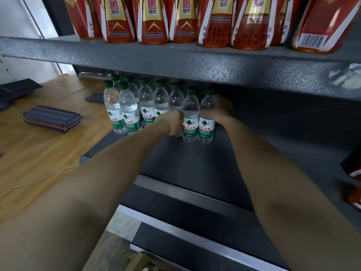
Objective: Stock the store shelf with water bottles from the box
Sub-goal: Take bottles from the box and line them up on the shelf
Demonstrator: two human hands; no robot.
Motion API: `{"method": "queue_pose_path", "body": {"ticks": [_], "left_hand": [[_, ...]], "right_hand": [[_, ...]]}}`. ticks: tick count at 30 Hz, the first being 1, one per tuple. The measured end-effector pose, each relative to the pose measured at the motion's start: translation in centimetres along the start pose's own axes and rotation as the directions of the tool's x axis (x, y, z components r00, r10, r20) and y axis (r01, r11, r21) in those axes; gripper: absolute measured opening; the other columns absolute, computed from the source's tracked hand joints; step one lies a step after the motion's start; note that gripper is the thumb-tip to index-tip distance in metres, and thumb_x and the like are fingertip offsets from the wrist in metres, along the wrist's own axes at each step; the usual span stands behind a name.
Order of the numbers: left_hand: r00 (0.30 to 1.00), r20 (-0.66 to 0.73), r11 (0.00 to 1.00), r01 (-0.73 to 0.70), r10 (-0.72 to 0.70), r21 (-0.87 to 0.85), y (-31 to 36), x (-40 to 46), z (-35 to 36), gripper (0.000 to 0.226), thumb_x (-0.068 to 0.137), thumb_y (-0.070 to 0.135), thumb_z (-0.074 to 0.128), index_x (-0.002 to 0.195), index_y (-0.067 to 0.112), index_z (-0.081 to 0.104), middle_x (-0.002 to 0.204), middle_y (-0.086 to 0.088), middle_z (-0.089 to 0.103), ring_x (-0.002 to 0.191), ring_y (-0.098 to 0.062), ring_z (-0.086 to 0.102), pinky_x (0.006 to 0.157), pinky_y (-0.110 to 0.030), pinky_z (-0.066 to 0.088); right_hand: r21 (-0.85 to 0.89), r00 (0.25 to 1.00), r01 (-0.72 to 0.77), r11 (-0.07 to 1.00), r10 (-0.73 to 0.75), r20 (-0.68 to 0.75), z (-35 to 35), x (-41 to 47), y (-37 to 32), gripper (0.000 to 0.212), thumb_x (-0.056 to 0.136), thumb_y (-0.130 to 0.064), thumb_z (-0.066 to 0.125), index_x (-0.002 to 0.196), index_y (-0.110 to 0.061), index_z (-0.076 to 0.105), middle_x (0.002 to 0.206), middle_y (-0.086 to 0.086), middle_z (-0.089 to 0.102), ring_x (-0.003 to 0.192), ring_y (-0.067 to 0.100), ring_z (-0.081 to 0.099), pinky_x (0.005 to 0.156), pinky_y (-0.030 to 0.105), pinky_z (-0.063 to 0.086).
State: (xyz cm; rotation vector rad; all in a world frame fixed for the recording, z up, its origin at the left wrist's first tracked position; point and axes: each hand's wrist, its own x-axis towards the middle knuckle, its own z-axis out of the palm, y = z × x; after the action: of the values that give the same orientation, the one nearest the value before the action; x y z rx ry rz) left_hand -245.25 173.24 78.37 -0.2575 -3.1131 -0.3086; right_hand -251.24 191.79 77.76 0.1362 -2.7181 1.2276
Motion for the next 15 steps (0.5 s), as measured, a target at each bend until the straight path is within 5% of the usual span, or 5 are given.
{"method": "queue_pose_path", "body": {"ticks": [6, 12, 15], "left_hand": [[1.0, 0.018, 1.0, -0.005, 0.004, 0.017, -0.1, -1.0, -0.1, 0.022, 0.091, 0.017, 0.058, 0.108, 0.004, 0.065, 0.107, -0.015, 0.064, 0.102, -0.032, 0.06, 0.089, -0.044, 0.052], [1.0, -0.004, 1.0, -0.017, 0.017, 0.009, -0.2, -2.9, -1.2, 0.02, 0.091, 0.016, 0.058, 0.103, 0.002, 0.066, 0.108, -0.015, 0.065, 0.1, -0.031, 0.059, 0.085, -0.039, 0.051], [1.0, -0.01, 1.0, -0.024, 0.024, -0.006, -0.8, -4.0, -1.6, 0.016, 0.089, 0.017, 0.06, 0.1, 0.007, 0.066, 0.106, -0.012, 0.065, 0.097, -0.029, 0.06, 0.084, -0.038, 0.052]], "right_hand": [[0.011, 0.993, -0.032, 0.999, 0.033, -0.117, 0.9, -0.2, -0.8, 0.091, 0.068, -0.021, 0.087, 0.139, -0.01, 0.032, 0.138, 0.018, 0.047, 0.127, 0.037, 0.049, 0.101, 0.046, 0.049], [-0.255, 0.992, -0.076, 0.964, 0.049, -0.112, 0.3, -2.2, -1.9, 0.076, 0.086, -0.038, 0.071, 0.145, -0.006, 0.035, 0.145, 0.019, 0.041, 0.135, 0.04, 0.036, 0.11, 0.048, 0.038], [-0.255, 0.994, -0.063, 0.965, 0.039, -0.1, 0.5, -4.2, -1.9, 0.069, 0.091, -0.033, 0.067, 0.148, -0.008, 0.035, 0.146, 0.015, 0.043, 0.136, 0.037, 0.037, 0.109, 0.04, 0.04]]}}
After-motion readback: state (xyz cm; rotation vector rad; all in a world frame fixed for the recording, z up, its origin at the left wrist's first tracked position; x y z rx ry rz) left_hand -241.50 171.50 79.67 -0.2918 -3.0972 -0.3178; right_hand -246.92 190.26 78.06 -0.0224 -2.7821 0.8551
